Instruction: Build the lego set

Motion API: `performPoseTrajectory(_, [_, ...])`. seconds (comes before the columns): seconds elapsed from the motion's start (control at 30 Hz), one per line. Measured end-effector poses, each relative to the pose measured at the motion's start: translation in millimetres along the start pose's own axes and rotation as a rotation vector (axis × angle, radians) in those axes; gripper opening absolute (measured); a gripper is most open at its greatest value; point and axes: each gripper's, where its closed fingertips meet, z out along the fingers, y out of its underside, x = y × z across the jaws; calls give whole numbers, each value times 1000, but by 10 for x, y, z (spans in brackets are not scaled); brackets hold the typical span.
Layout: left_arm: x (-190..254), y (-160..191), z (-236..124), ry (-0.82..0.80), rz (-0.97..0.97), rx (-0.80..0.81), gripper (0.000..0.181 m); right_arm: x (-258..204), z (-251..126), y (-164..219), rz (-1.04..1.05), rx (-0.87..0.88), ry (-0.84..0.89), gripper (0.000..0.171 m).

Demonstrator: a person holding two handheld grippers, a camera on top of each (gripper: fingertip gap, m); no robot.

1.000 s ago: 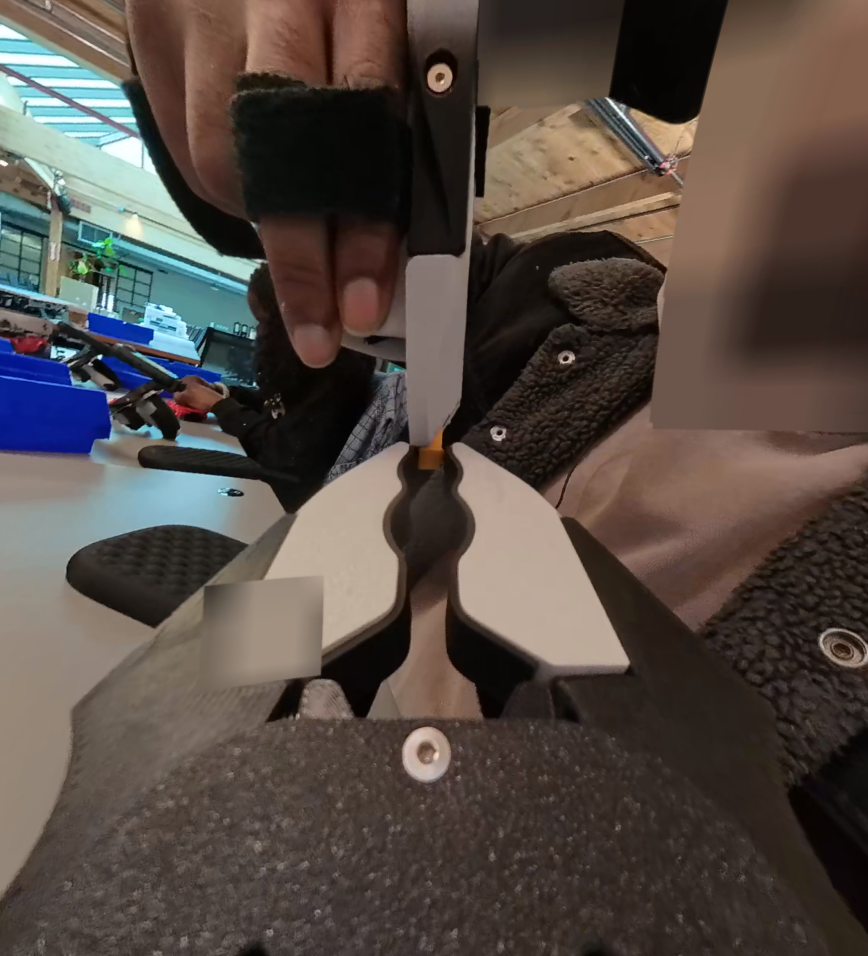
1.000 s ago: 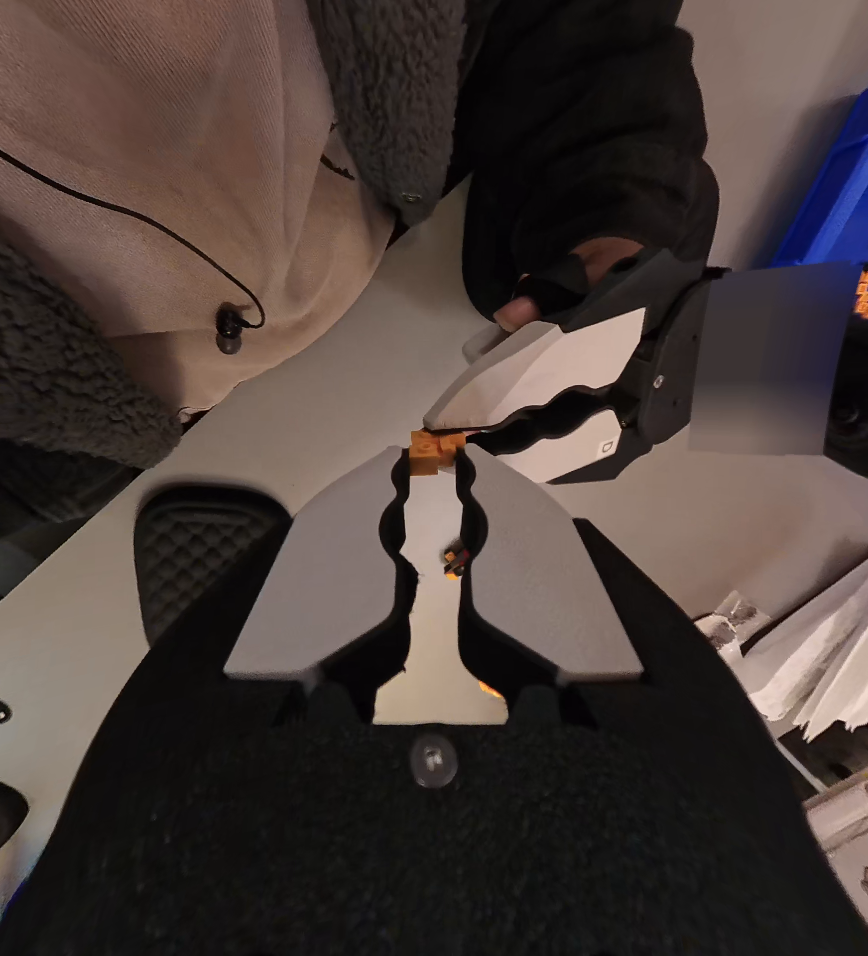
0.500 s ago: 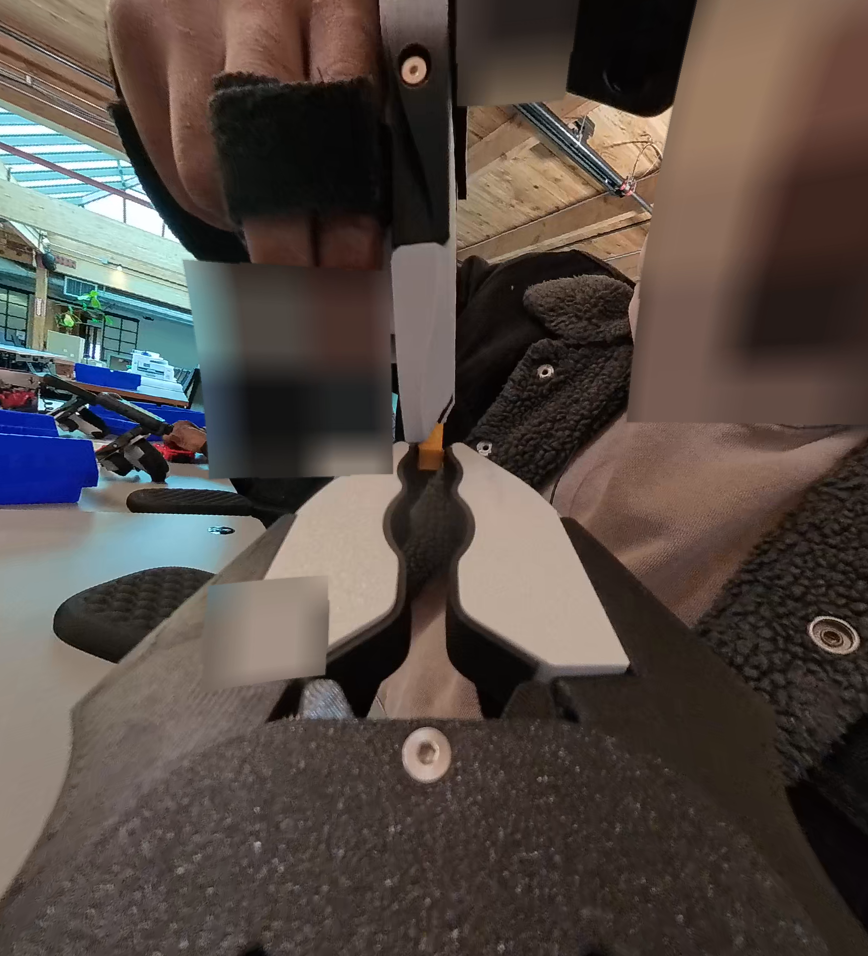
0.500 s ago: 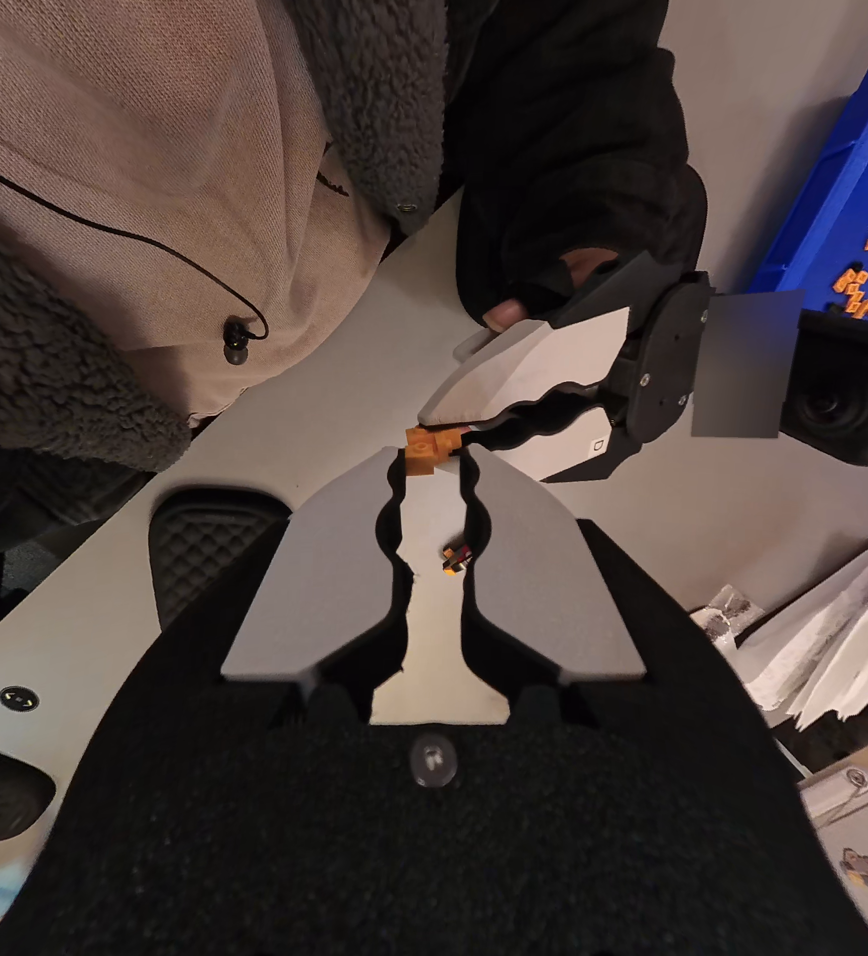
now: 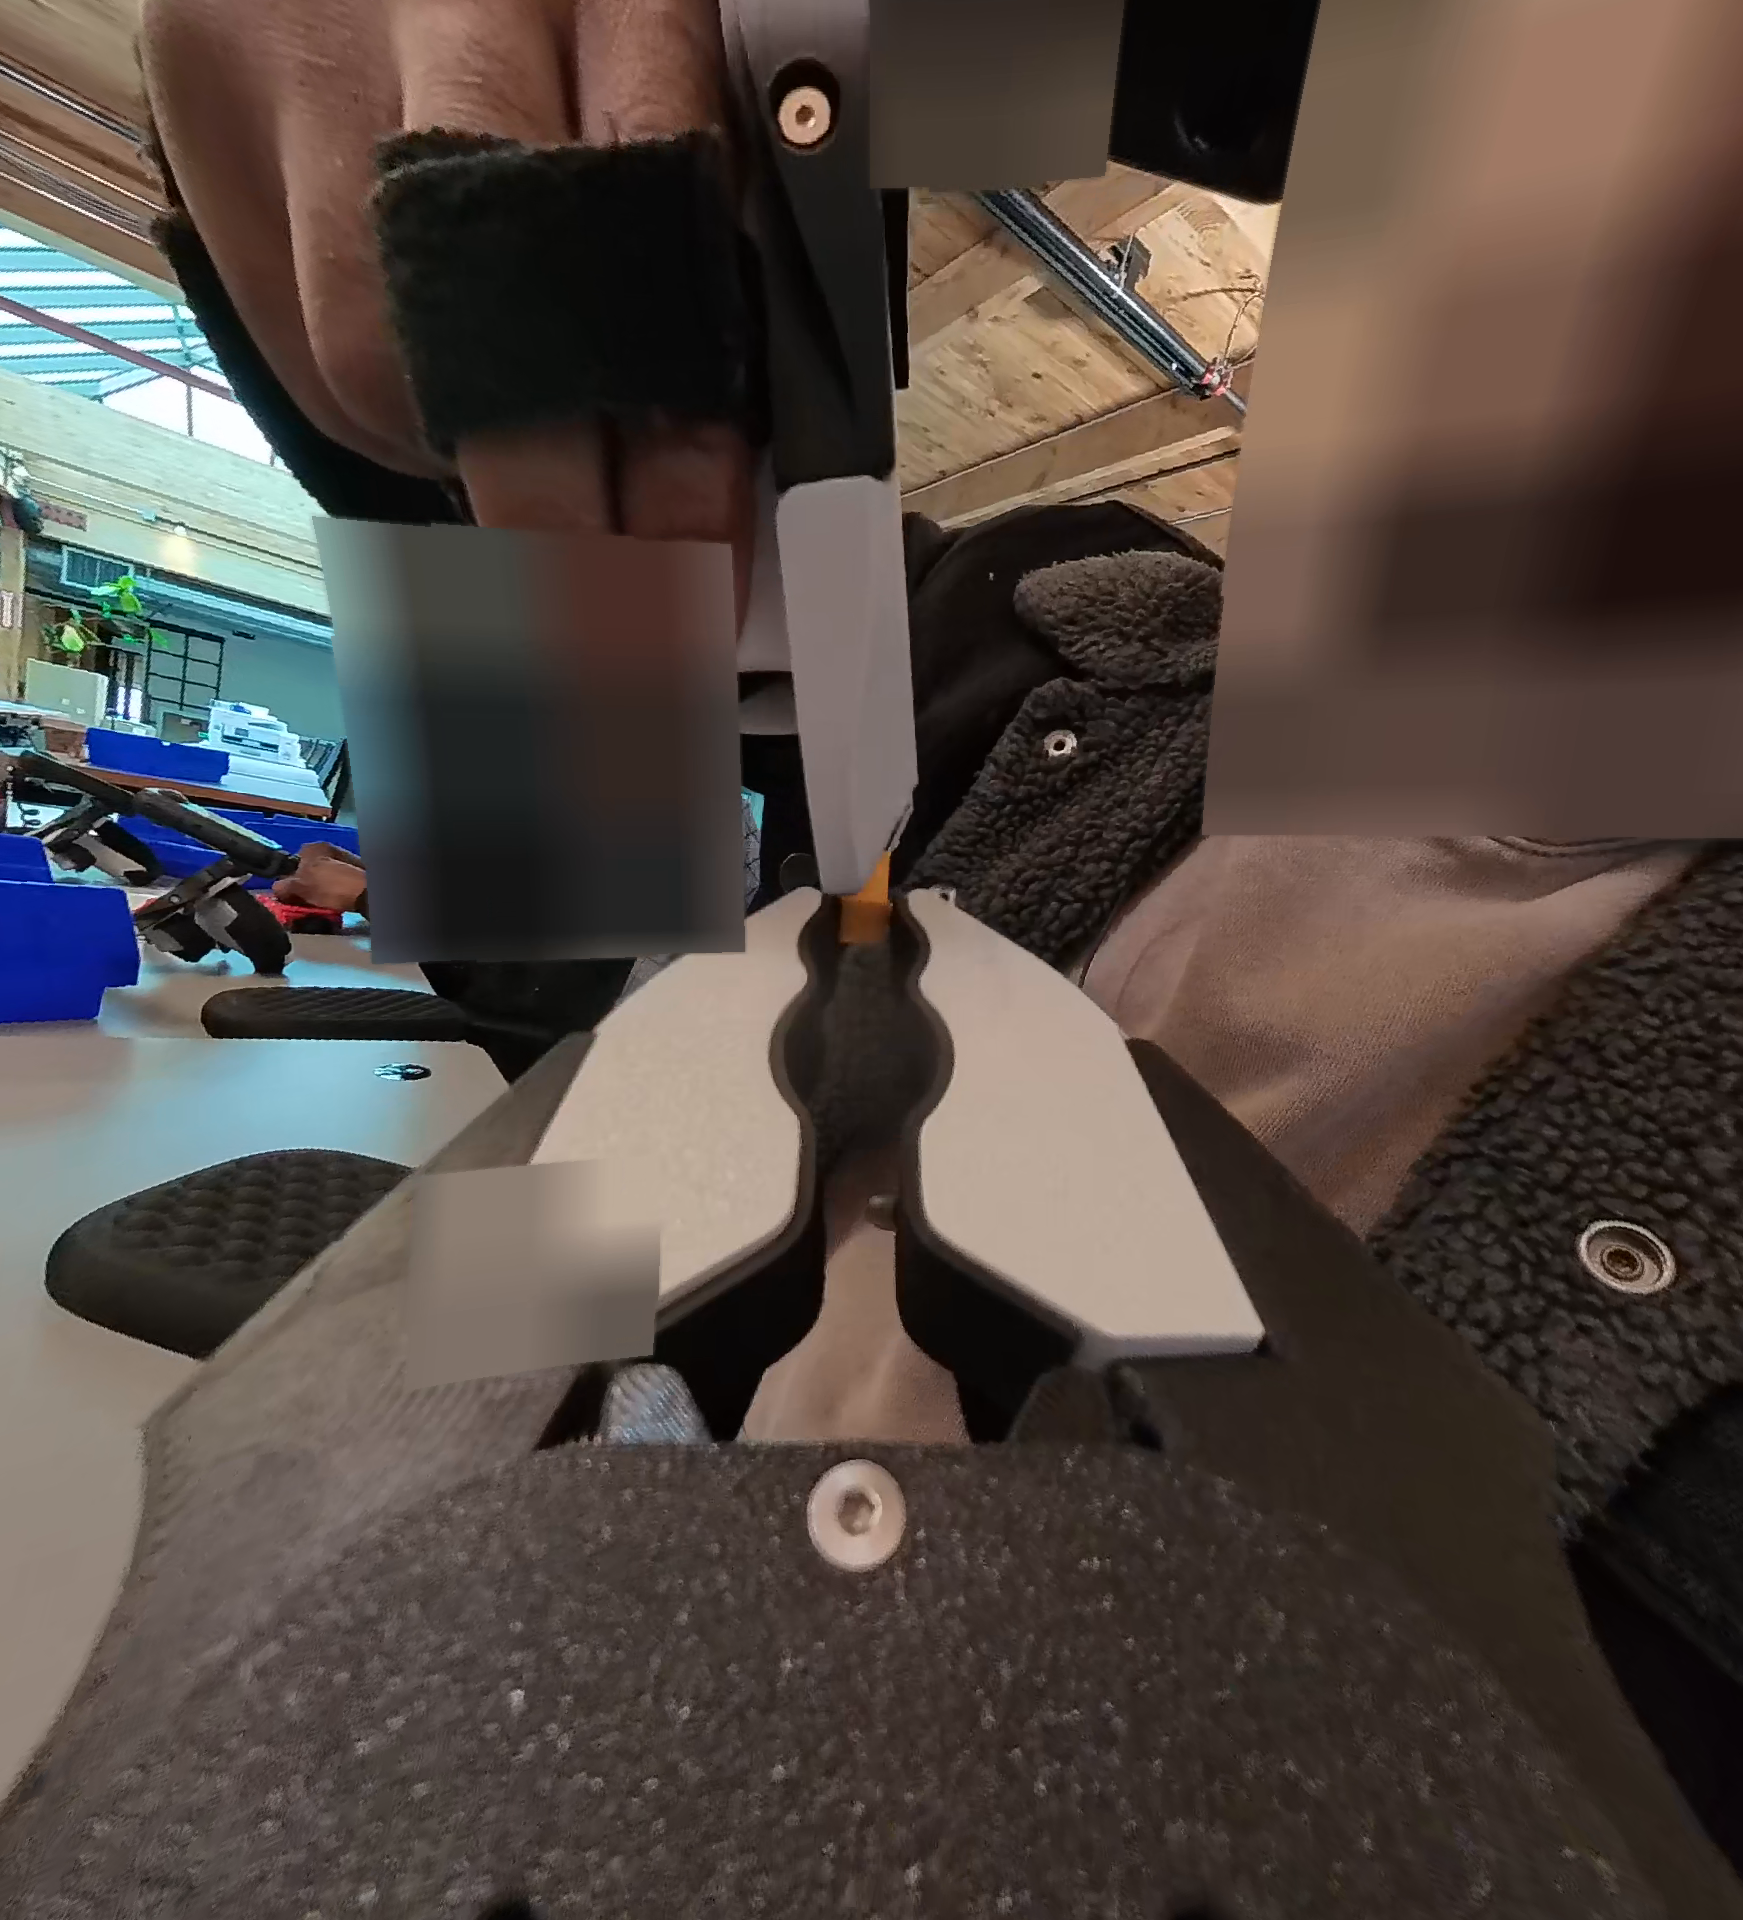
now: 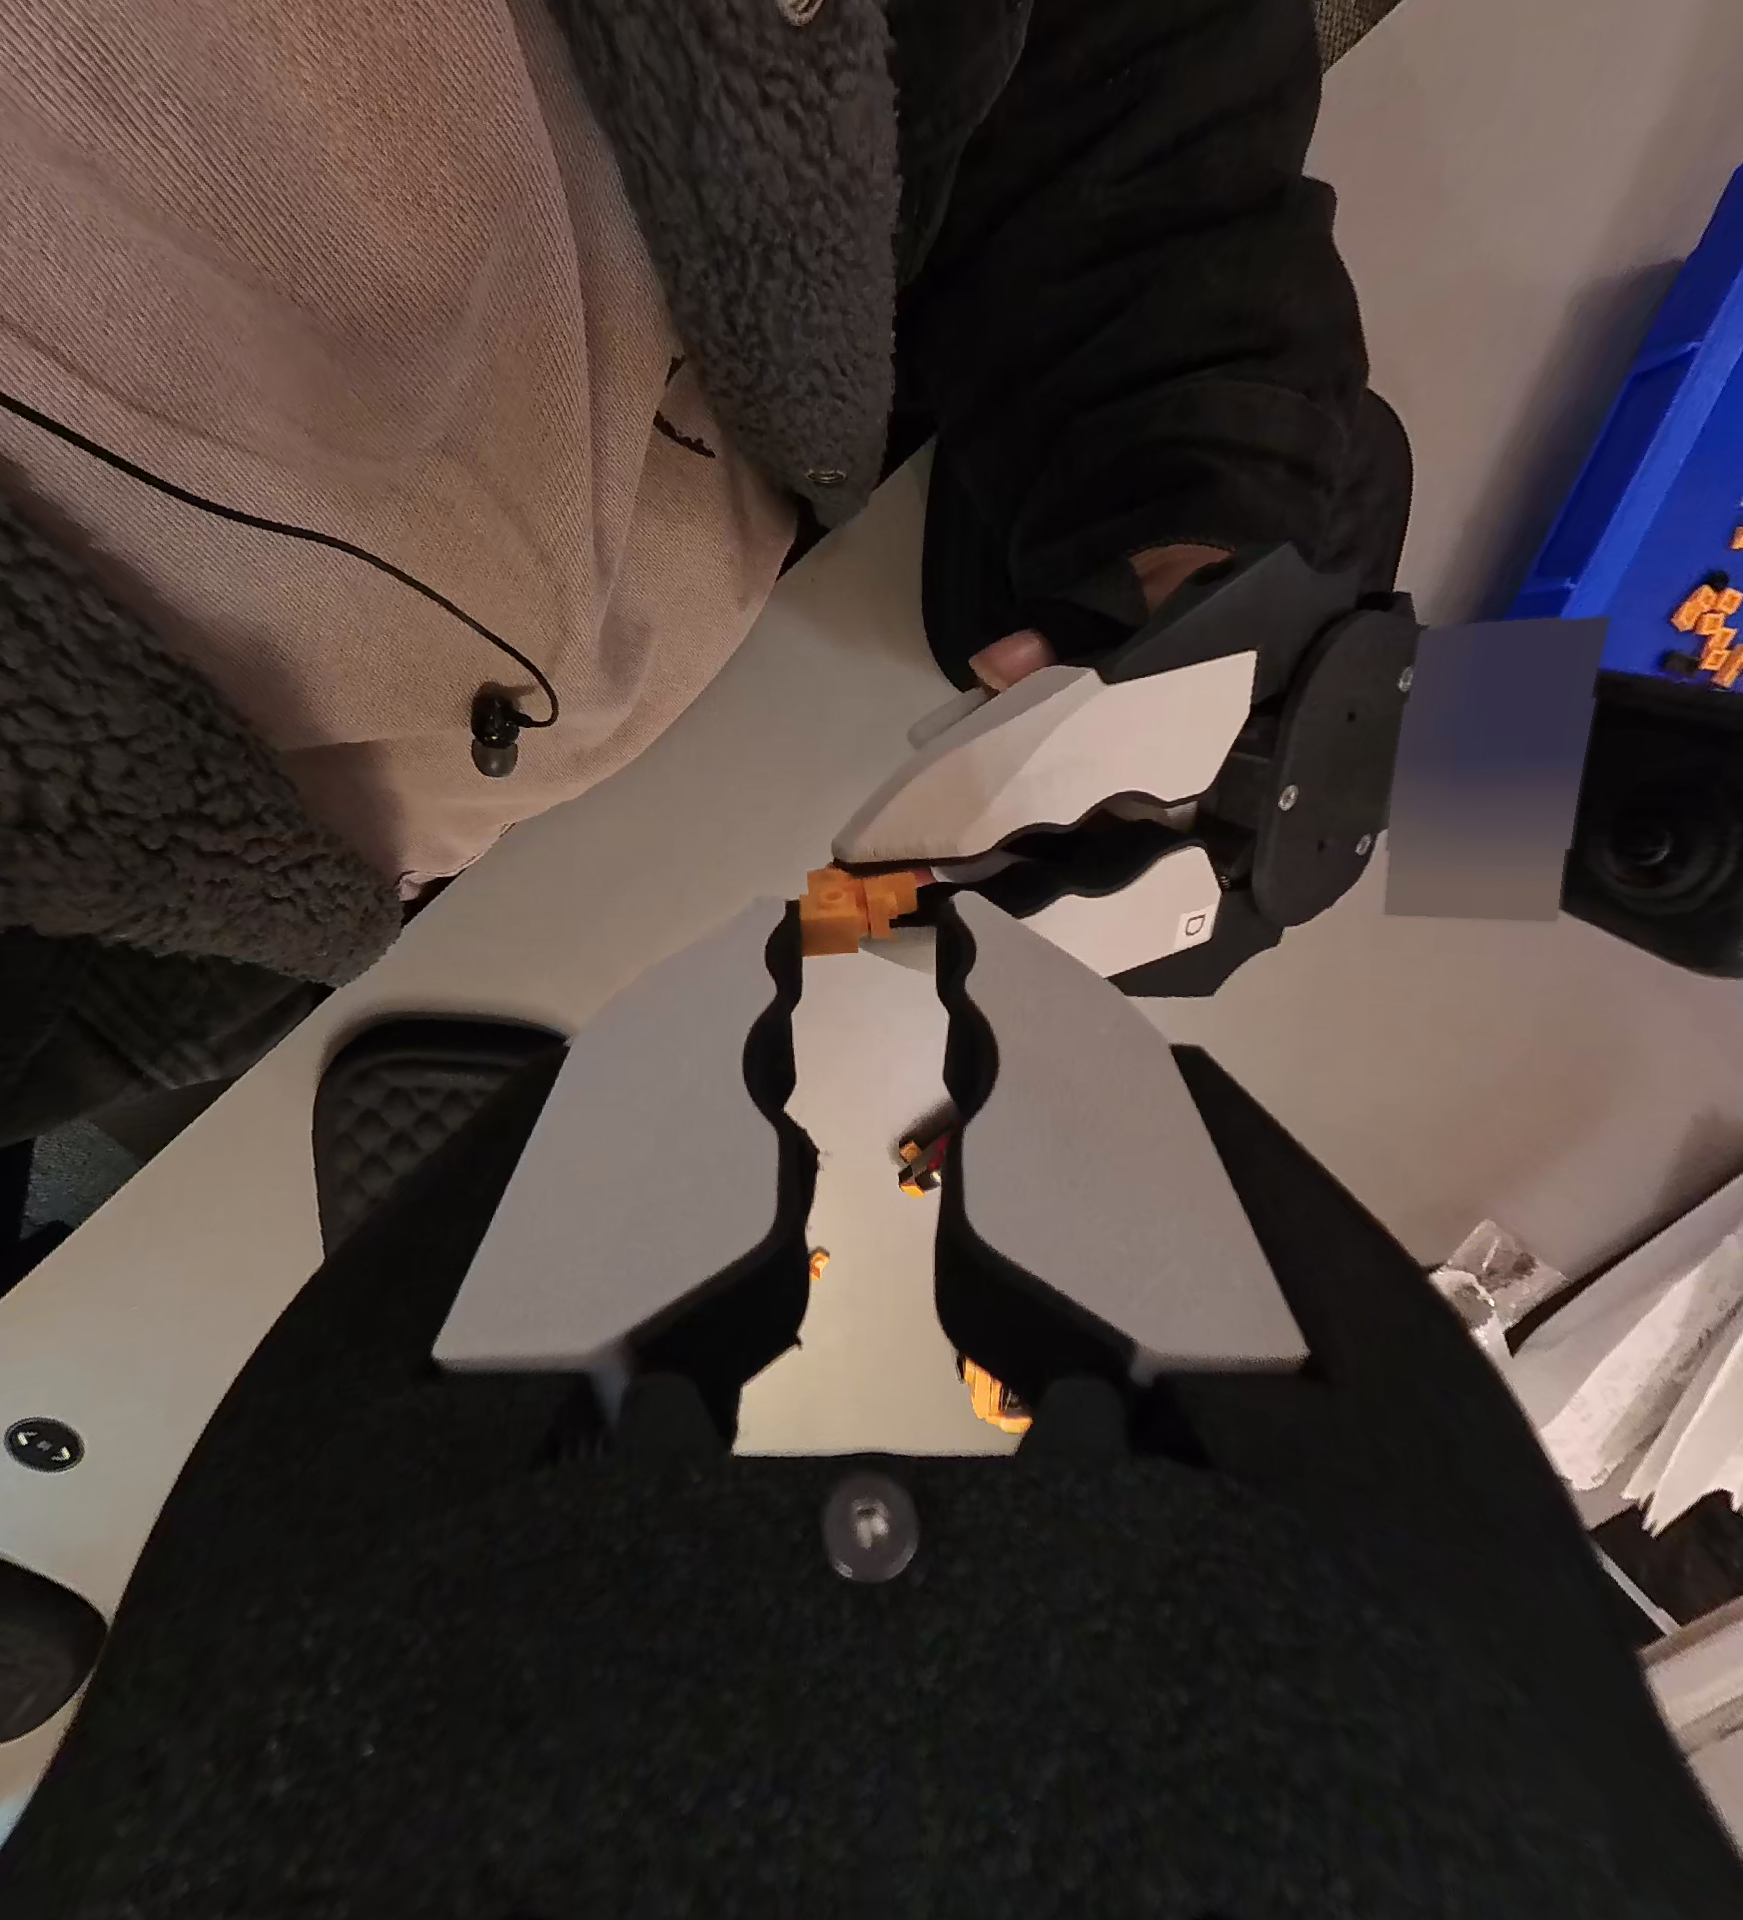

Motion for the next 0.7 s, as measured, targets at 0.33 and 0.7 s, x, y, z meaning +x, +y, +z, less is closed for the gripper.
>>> performPoseTrajectory(0.33, [21,16,-6,33,-46,-10,10,1,11,50,6,-19,9,33])
performPoseTrajectory(0.7, [29,42,8,44,-59,-27,10,-27,47,22,7,23,-19,32])
